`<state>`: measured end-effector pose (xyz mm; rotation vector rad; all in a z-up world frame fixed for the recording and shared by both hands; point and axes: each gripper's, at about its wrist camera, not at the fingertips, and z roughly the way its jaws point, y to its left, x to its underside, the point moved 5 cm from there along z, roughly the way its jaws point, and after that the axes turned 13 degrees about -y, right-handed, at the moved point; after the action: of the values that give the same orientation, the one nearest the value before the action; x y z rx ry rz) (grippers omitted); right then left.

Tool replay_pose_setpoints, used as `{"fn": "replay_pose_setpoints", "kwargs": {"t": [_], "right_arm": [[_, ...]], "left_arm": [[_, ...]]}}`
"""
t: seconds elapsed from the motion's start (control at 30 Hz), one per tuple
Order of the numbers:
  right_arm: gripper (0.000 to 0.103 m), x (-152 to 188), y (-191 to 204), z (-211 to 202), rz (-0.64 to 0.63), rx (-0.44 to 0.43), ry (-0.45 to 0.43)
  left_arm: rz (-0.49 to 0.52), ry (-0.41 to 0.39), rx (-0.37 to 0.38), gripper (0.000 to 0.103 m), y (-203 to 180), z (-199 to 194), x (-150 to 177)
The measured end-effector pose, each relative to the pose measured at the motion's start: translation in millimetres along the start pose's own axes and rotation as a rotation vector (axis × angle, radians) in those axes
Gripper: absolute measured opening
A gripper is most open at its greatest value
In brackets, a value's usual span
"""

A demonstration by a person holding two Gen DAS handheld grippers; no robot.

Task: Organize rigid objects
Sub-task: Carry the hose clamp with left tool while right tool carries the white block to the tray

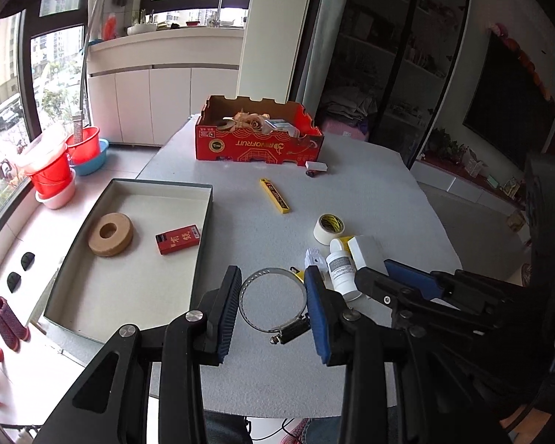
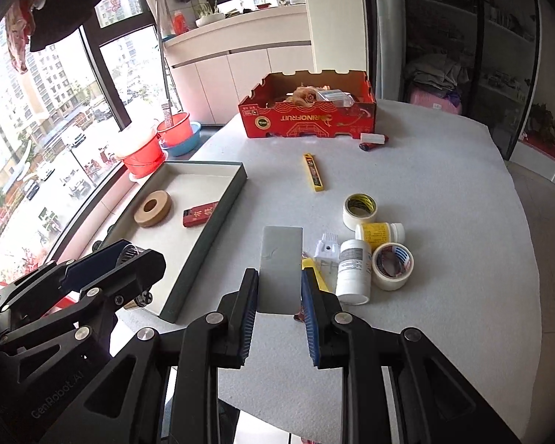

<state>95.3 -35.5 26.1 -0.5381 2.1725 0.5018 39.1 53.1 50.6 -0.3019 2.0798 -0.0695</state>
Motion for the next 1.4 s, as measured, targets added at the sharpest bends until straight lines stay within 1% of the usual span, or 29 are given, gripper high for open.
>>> {"fn": "replay_pose_setpoints", "kwargs": {"t": [0.1,0.27,0.47,0.63,0.77,0.87,1.1,1.4], "right_arm": [[0.024,-7.6,24.7,5.2,-0.032,-0.038,-0.003],[0.024,-12.9,62.7,16.9,-0.087,-0.090,0.005],[0.024,-17.8,98.2,30.4,-0.140,-0.135,0.019],[0.024,-20.0,119.1,42.8,-0.173,-0.155,0.035],[0.024,-18.4,130.4,55.0,-0.189,-0.163,0.054],[0.024,-15.9,136.1,64.9,-0.197,-0.168,0.073],[0.024,-11.4,143.2,87.7,-0.208,-0.172,0.115],[0.024,-7.1,145.6,115.2,-0.205,-0.174,0.166]], "left_arm": [[-0.020,-0.036,-0.023,0.038,18.6,-13.3,-12.0],[-0.050,-0.078,-0.091,0.038,54.9,-26.7,-21.7],[-0.098,-0.096,-0.170,0.038,103.2,-32.4,-25.9],[-0.140,-0.099,-0.231,0.038,140.3,-33.8,-24.1],[-0.176,-0.092,-0.264,0.038,164.8,-30.9,-21.4],[-0.182,-0.083,-0.290,0.038,177.6,-26.6,-17.7],[-0.193,-0.047,-0.325,0.038,196.9,-11.4,-6.0],[-0.210,0.012,-0.347,0.038,216.7,13.2,5.1]]}}
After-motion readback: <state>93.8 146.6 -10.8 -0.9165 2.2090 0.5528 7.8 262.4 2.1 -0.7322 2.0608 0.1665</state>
